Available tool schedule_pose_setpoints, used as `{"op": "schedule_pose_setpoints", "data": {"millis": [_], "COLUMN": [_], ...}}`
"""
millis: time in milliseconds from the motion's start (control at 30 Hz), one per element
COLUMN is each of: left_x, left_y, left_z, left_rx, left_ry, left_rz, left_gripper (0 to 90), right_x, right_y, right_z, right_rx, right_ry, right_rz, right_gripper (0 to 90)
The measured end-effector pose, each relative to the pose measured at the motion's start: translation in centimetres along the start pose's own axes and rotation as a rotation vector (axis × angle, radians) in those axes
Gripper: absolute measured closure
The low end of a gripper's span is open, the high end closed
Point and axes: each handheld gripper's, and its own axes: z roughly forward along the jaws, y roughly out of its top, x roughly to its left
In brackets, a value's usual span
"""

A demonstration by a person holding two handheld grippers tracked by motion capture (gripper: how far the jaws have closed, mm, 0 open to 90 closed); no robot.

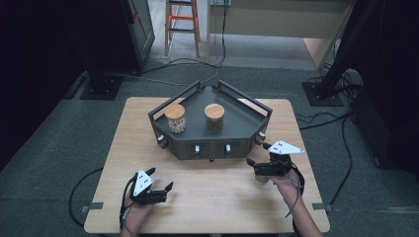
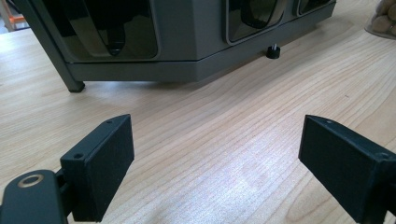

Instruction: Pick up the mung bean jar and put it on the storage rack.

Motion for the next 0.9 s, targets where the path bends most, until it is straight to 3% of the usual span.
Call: {"op": "schedule_pose_setpoints", "data": {"millis": [567, 900], "left_x": [-0.1, 0.0], "left_y": [0.0, 0.1], "left_z": [0.0, 0.0], "left_rx": [0.002, 0.003], "left_ry": [0.001, 0.001], "left_rz": [0.004, 0.006], "left_gripper": [10.3, 10.3], "right_x": [-0.3, -0.4], "right_y": [-1.7, -2.2], "right_z": [-0.8, -1.1], "right_rx": [0.015, 0.033], "right_ry": [-0.02, -0.033], "right_rz": [0.027, 0.019], "right_gripper": [10.9, 10.9]}}
